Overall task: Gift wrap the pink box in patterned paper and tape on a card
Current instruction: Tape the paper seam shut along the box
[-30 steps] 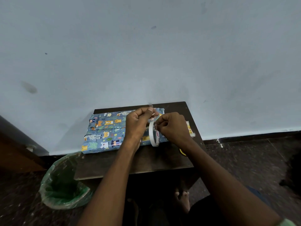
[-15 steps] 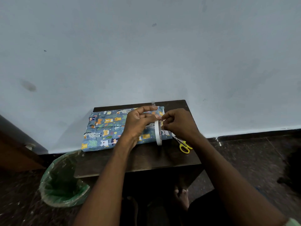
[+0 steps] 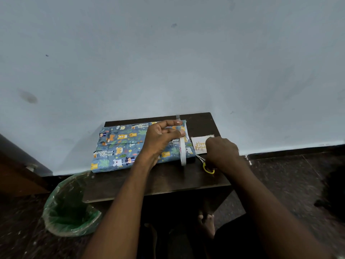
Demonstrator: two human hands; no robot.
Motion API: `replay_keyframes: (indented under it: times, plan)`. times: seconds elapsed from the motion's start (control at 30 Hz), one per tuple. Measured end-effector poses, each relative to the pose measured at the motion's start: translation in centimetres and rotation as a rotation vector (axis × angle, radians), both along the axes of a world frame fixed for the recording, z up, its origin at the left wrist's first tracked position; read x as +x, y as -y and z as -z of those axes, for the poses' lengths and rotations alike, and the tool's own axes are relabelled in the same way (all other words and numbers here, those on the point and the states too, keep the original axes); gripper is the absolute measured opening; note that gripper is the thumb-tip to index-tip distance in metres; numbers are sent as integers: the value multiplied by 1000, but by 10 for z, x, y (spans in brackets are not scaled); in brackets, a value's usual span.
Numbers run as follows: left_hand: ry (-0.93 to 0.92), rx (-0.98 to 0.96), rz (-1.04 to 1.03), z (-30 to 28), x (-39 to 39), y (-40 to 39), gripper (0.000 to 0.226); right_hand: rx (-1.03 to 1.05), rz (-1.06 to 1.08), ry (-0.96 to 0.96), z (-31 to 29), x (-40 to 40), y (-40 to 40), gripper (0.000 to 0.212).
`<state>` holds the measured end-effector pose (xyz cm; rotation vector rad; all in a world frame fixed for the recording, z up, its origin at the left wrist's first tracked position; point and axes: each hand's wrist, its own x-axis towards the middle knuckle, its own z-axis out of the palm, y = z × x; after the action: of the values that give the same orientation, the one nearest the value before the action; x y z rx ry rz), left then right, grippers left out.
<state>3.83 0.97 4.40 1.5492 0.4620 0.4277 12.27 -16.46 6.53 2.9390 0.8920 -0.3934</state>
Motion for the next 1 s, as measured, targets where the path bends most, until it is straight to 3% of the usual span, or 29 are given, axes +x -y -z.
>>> replay_keyframes:
  times: [0.13, 0.3, 0.47, 0.57, 0.63, 0.77, 0.83, 0.9, 1.0]
  plan:
    - [7, 10, 16, -1, -1, 0, 28, -28, -43, 19, -2, -5, -4, 32]
    - [-1, -6, 11, 0, -2, -3, 28, -75, 3, -185, -26, 11, 1, 20]
    - [-15, -55, 32, -2, -6, -6, 26, 311, -26, -317, -35, 37, 14, 29]
    - [-15, -51, 34, -5, -12, -11, 26, 455, -88, -519, -35, 38, 9, 29]
    - [-15, -47, 27, -5, -14, -14, 26, 381, -127, -584, -30, 37, 3, 30]
    - [-14, -50, 18, -7, -15, -17, 25, 59, -197, -517, -17, 31, -6, 25]
    - [-10, -49, 20, -6, -14, -18, 25, 1, -191, -534, -13, 30, -7, 25]
    - [-15, -39, 24, -4, -14, -19, 25, 98, -175, -536, -13, 33, -7, 26]
    - [-27, -24, 37, -3, -14, -21, 25, 468, -78, -473, -9, 39, -10, 31]
